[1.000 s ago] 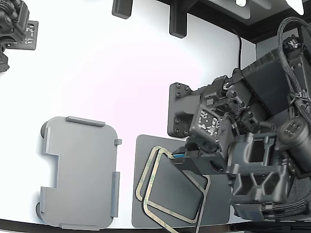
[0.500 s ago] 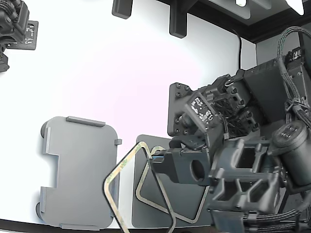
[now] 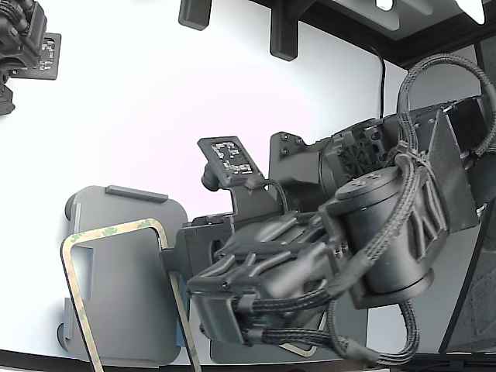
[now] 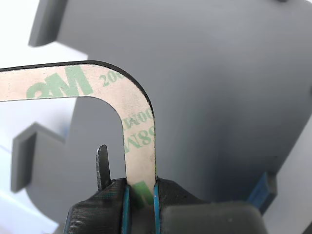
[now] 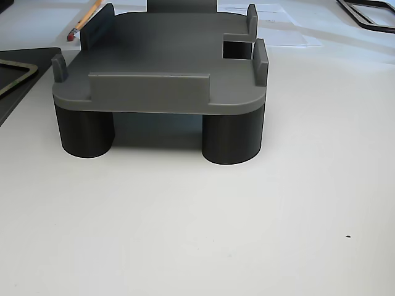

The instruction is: Move top rectangular frame to the holder.

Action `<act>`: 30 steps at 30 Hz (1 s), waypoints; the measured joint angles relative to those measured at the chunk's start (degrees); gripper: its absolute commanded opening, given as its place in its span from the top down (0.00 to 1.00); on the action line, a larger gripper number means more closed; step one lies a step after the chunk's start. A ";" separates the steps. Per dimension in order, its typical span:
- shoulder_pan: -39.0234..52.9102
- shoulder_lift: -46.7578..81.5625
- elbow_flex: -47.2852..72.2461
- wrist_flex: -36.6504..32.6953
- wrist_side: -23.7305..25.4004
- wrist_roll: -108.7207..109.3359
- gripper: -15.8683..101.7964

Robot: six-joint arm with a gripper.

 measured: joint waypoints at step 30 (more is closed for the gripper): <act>1.76 -1.67 9.40 0.00 0.62 16.44 0.96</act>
